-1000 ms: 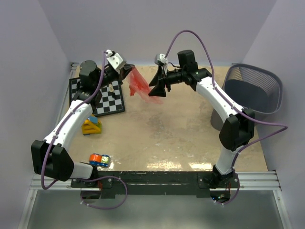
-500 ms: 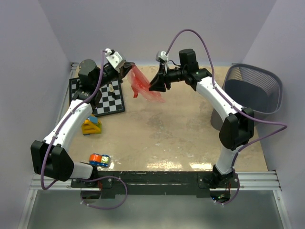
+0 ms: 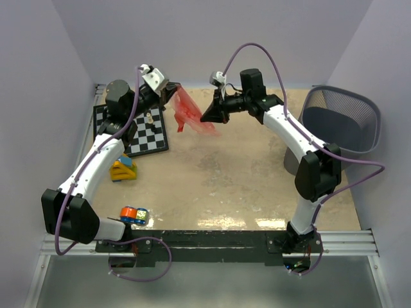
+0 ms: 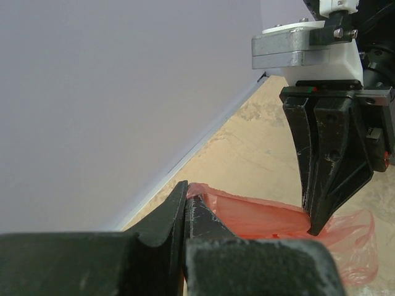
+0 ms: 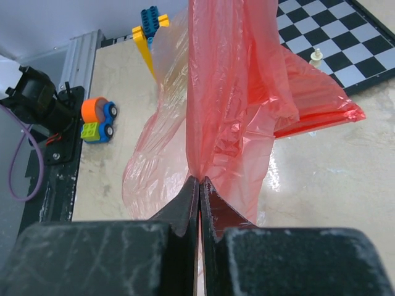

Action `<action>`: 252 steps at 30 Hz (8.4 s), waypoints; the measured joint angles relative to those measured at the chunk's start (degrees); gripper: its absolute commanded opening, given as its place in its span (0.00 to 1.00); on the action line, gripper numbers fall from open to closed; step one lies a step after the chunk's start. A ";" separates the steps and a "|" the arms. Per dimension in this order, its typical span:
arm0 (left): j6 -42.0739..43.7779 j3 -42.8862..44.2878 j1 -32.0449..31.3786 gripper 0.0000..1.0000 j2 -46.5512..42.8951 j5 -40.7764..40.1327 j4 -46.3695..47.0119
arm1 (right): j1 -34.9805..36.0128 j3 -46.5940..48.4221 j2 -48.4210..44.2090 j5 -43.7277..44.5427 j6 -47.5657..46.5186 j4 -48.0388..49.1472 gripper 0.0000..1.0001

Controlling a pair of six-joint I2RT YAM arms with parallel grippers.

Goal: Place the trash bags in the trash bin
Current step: Unfold the trash bag at the center of the board, then move the bin to the center of the board, then place the trash bag in the trash bin.

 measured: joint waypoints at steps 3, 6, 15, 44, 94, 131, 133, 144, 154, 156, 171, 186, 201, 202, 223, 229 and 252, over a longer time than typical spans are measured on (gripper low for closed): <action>0.26 0.00 0.00 0.00 0.00 -0.61 -0.17 | -0.09 -0.11 -0.02 1.53 0.26 0.83 0.00; 1.40 0.00 0.00 0.00 0.00 -2.86 -1.07 | -0.39 -1.55 -0.94 7.02 1.03 1.90 0.00; 5.22 0.00 -0.35 0.00 1.16 -14.84 -7.06 | -3.82 -8.17 -8.07 27.52 9.33 6.21 0.00; 5.51 -3.45 -0.35 0.00 1.57 -36.17 -6.95 | -12.09 -14.60 -12.20 49.57 21.79 7.39 0.00; -11.52 -1.99 -4.20 0.00 6.95 -20.17 0.79 | -17.27 -4.48 -35.32 69.51 -5.66 -37.94 0.72; -14.56 28.52 -4.04 0.00 1.77 -38.03 -0.15 | 10.36 14.86 -6.62 38.58 -24.52 -46.86 0.03; -16.17 32.70 -4.04 0.00 2.71 -37.29 0.48 | 10.75 15.04 -6.25 38.53 -25.18 -46.77 0.04; -25.57 49.09 -4.17 0.00 15.65 -31.63 6.38 | 10.80 14.60 -6.45 35.45 -31.65 -47.01 0.31; -28.24 51.95 -7.89 0.00 24.24 -32.50 7.28 | 10.75 11.23 -12.79 33.38 -36.41 -43.63 0.61; -28.28 52.24 -9.14 0.00 25.00 -32.54 7.58 | 9.88 8.13 -18.08 36.37 -34.97 -42.66 0.64; -28.15 44.26 -11.91 0.00 24.35 -33.75 6.69 | -7.85 8.90 -30.34 37.94 -17.49 -32.92 0.82; -30.56 40.22 -11.93 0.00 23.02 -34.32 5.40 | -1.36 0.24 -32.17 27.45 -14.97 -20.39 0.86; -31.19 45.44 -12.35 0.00 22.97 -36.44 4.33 | 5.38 -5.16 -30.03 31.52 -10.36 -8.24 0.97; -31.19 45.75 -12.48 0.00 22.97 -36.59 4.33 | 5.68 -5.90 -30.03 32.22 -10.01 -6.97 0.96; -30.95 46.16 -13.18 0.00 21.94 -37.44 3.91 | 9.73 -13.29 -24.59 54.66 -7.17 8.33 0.00; -27.10 43.04 -13.16 0.00 19.78 -35.74 2.60 | 6.12 -11.47 -26.56 55.67 -7.54 5.40 0.00; -8.68 27.47 -10.67 0.00 15.02 -30.77 -14.53 | -3.26 2.71 -19.12 52.50 -11.72 -7.56 0.00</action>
